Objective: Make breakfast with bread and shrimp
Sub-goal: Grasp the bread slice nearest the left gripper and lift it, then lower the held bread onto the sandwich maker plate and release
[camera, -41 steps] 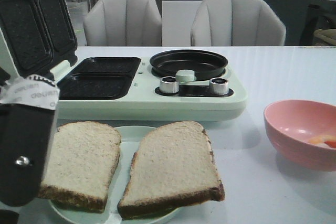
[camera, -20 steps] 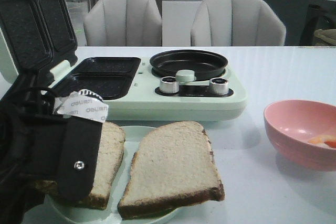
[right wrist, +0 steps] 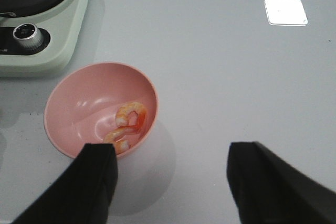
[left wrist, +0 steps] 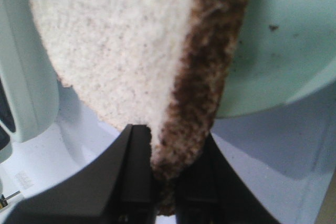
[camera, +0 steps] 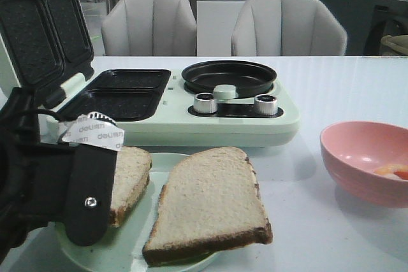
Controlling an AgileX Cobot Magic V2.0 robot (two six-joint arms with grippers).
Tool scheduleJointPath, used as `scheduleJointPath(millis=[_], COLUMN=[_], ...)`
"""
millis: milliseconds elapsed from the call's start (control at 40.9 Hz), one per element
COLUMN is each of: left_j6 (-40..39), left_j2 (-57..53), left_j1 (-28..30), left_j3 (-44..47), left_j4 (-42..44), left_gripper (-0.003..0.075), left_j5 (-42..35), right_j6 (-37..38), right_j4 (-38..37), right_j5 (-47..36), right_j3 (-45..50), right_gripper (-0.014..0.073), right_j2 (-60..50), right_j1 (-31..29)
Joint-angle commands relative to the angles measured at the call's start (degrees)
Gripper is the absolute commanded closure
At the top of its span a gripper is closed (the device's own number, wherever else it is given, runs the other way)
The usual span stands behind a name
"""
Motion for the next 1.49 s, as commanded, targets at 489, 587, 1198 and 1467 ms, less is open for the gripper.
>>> scheduleJointPath(millis=[489,587,1198,1467], left_j6=[-0.8,-0.8,4.1,6.8], left_j2=[-22.1,-22.6,-3.3,12.0], left_j1=[-7.2,-4.9,27.0,27.2], left_j3=[-4.5,-8.0,-33.3,-44.4], left_j4=[11.2,14.0,14.4,14.4], left_gripper=[0.0620,0.0620,0.0620,0.0620], left_j5=[20.1,19.5,-12.2,-8.0], right_j6=[-0.2,-0.2,-0.2,-0.2], right_j4=[-0.8,-0.8,-0.8,-0.8], right_j5=[-4.4,-4.4,-4.3,-4.3], right_j3=[-1.6,-1.6,-1.6,-1.6], right_gripper=[0.0041,0.0041,0.0041,0.0041], right_j2=[0.7,0.7,0.6,0.6], right_j1=[-0.4,-0.4,-0.4,-0.4])
